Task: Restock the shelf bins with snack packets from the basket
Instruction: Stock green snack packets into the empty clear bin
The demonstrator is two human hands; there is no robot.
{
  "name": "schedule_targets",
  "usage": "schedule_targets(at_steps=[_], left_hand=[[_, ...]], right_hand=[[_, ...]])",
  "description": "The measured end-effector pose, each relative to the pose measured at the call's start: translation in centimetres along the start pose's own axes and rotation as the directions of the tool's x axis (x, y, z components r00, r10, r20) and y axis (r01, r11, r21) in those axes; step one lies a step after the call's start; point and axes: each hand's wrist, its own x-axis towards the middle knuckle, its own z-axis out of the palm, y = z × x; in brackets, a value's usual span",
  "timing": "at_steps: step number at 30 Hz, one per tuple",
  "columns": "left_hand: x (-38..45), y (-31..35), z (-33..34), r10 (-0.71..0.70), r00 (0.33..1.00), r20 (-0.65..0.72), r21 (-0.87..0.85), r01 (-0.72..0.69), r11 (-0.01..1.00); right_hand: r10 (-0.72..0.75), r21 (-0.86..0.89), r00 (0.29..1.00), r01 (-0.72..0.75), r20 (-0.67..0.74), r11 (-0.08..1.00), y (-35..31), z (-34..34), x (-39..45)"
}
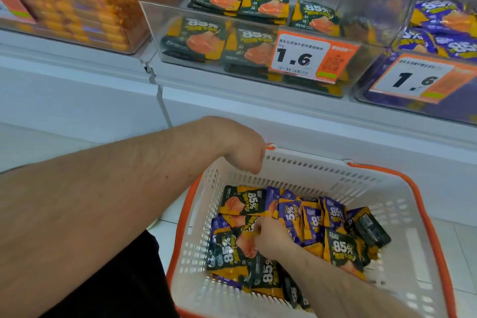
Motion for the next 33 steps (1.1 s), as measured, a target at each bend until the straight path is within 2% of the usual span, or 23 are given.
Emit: schedule_targets(at_steps=[6,10,12,15,18,20,22,23,24,25,26,27,28,29,30,33], left_hand=[[-0.4,-0.8,0.2,-0.025,1.0,0.0,0.012,0.025,1.0],[-0.9,-1.2,-0.3,-0.067,0.997,-0.036,-0.024,0.066,0.998],[-1.5,-1.9,-0.9,-0.122,0.991,-0.049,-0.08,0.118,0.99],[-3.1,-4.3,-2.2,-0.226,0.974,-0.031,-0.245,0.212,0.946],[-4.6,-6.1,-2.8,-0.174,0.984,-0.032,-0.517,0.132,0.846],[-4.9,-6.4,-2.7,-0.128,0.984,-0.125,-0.676,0.01,0.737],[-5.3,-6.4,-2.8,-0.116,0.964,-0.24,-0.725,-0.098,0.682],[-5.6,-6.5,-2.9,-0.118,0.947,-0.298,-0.709,-0.137,0.692],[-5.9,-6.5,-3.1,-0.12,0.923,-0.364,-0.686,-0.179,0.705],[-6.3,-6.5,-3.3,-0.116,0.893,-0.435,-0.663,-0.23,0.713],[-6.6,-6.4,-3.5,-0.121,0.86,-0.496,-0.653,-0.277,0.705],[-6.8,-6.4,-3.7,-0.14,0.825,-0.547,-0.656,-0.319,0.684],[-7.0,-6.3,-4.0,-0.165,0.789,-0.592,-0.66,-0.356,0.662],[-7.0,-6.1,-4.2,-0.187,0.757,-0.626,-0.659,-0.385,0.646],[-7.0,-5.9,-4.4,-0.205,0.726,-0.656,-0.655,-0.413,0.632],[-6.8,-5.2,-5.0,-0.236,0.652,-0.72,-0.629,-0.472,0.617]], right_hand=[[-0.102,0.001,0.994,0.102,-0.024,0.995,-0.8,-7.8,-1.7],[-0.21,0.014,0.97,0.213,-0.12,0.977,-1.9,-13.4,-4.0],[-0.222,0.153,0.958,0.251,-0.184,0.956,-2.3,-15.4,-5.1],[-0.192,0.381,0.926,0.314,-0.325,0.87,-3.3,-17.5,-6.8],[-0.167,0.558,0.894,0.396,-0.416,0.73,-5.0,-18.7,-8.2],[-0.151,0.632,0.882,0.43,-0.447,0.645,-6.0,-19.3,-8.9],[-0.146,0.64,0.86,0.467,-0.489,0.61,-6.9,-19.7,-9.4],[-0.147,0.559,0.82,0.496,-0.553,0.664,-7.2,-19.8,-9.6],[-0.161,0.403,0.733,0.527,-0.661,0.748,-7.3,-19.9,-9.8],[-0.21,0.197,0.591,0.549,-0.779,0.812,-7.5,-20.2,-10.4],[-0.314,-0.02,0.412,0.58,-0.855,0.814,-7.8,-20.5,-11.1],[-0.426,-0.192,0.267,0.607,-0.865,0.771,-8.2,-20.7,-11.8],[-0.51,-0.298,0.191,0.623,-0.839,0.723,-8.7,-20.7,-12.5],[-0.565,-0.362,0.16,0.621,-0.809,0.695,-9.2,-20.6,-13.1],[-0.597,-0.396,0.161,0.611,-0.786,0.686,-9.9,-20.5,-13.5],[-0.617,-0.434,0.231,0.53,-0.752,0.728,-11.9,-20.5,-14.1]])
